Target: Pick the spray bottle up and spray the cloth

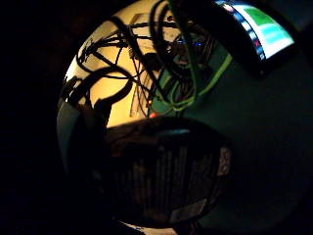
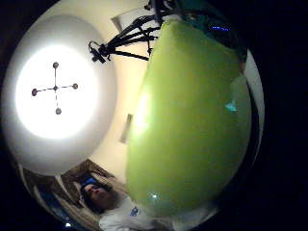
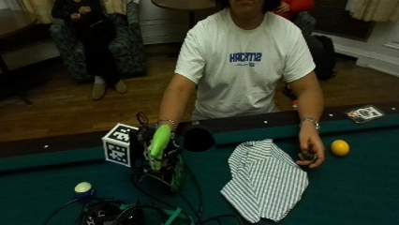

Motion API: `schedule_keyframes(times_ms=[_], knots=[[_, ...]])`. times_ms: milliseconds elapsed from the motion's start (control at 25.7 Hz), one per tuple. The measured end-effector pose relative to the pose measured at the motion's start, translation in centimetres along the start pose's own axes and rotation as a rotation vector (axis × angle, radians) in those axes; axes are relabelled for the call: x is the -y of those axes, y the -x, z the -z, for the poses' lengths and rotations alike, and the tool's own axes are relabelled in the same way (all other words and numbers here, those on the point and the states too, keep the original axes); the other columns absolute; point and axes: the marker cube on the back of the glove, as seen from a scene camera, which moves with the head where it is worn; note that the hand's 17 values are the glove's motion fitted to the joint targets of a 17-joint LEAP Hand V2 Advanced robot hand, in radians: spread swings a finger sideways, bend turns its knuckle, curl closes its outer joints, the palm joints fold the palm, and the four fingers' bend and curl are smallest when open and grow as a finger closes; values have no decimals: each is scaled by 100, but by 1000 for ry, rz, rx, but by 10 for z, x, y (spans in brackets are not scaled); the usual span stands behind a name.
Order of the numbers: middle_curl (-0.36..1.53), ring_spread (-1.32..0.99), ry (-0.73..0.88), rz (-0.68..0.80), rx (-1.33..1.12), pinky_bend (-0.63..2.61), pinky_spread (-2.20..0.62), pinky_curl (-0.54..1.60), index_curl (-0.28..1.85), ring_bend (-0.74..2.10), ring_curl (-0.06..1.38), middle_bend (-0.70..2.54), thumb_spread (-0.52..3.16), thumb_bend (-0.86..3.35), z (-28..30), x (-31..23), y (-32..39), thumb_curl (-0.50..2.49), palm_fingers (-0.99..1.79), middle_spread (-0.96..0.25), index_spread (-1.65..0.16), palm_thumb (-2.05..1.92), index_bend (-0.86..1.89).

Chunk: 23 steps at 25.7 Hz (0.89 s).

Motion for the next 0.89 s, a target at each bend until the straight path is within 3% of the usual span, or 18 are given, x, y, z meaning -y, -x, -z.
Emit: schedule_keyframes(times_ms=[156,428,545,700,895], knots=[[52,-18,60,139,26,44,-21,39,38,75,45,60,78,10,7,-8,62,49,147,-17,-27,75,24],[56,-19,362,269,10,46,-26,41,45,76,47,66,64,8,16,-34,180,57,144,-18,-26,84,35],[56,-19,521,279,-8,47,-27,42,47,77,48,68,60,6,15,-42,217,59,143,-19,-26,86,37],[57,-20,601,261,-75,48,-28,42,49,78,48,70,57,4,-5,-40,252,62,142,-19,-25,89,38],[58,-20,779,123,-236,47,-29,42,51,80,49,71,54,1,-47,-34,265,65,141,-19,-25,90,38]])
